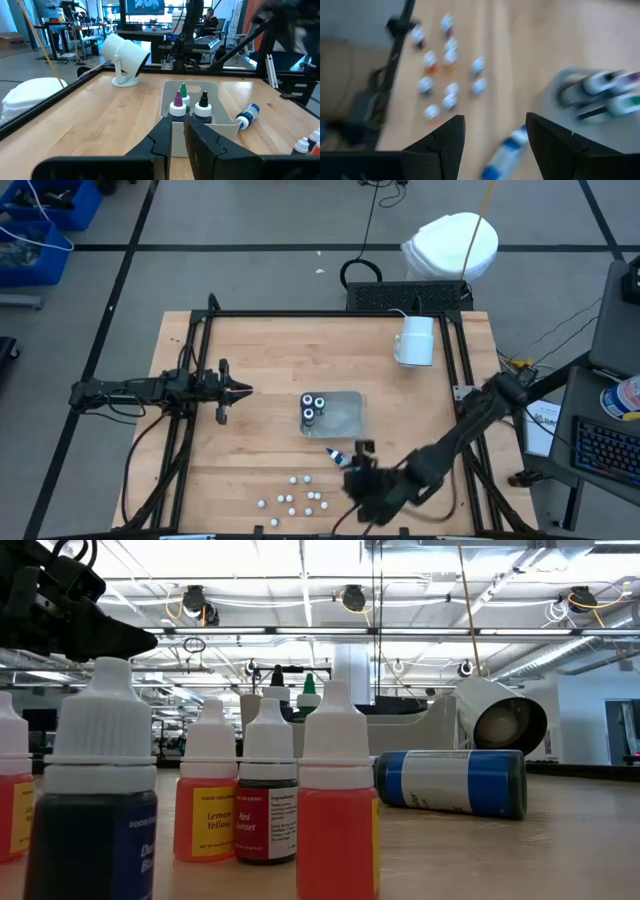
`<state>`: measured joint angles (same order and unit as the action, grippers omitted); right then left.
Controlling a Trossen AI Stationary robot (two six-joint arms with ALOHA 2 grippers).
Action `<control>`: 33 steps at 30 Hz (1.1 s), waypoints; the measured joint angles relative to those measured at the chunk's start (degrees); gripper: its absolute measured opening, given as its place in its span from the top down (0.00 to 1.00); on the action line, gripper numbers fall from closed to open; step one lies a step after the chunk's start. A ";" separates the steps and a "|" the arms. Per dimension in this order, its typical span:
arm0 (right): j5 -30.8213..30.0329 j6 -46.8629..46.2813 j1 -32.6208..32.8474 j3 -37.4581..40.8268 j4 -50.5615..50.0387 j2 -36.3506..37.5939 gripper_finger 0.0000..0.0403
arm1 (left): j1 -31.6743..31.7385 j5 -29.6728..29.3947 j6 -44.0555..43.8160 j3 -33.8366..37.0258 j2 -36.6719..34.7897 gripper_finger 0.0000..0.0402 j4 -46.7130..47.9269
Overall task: Pick & Place food coloring
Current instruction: Put the big blue food coloring into the gray bin
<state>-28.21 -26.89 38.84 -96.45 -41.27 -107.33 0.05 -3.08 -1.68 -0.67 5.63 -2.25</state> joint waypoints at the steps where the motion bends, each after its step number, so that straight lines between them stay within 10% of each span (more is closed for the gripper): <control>1: 1.52 -1.42 -0.01 -1.83 -1.59 -1.88 0.51 | 0.00 0.01 -0.02 0.00 0.00 0.86 0.01; 11: 6.18 -16.46 -3.27 -4.72 -15.69 -8.11 0.53 | 0.02 0.05 -0.14 -0.04 -0.01 0.86 0.43; 33: 18.22 -22.55 -10.46 10.41 -2.01 -8.11 0.51 | 0.00 0.01 -0.10 -0.04 0.00 0.86 0.51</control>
<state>-9.99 -49.44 28.38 -86.05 -43.28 -115.44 0.06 -3.07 -1.78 -0.71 5.63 -1.74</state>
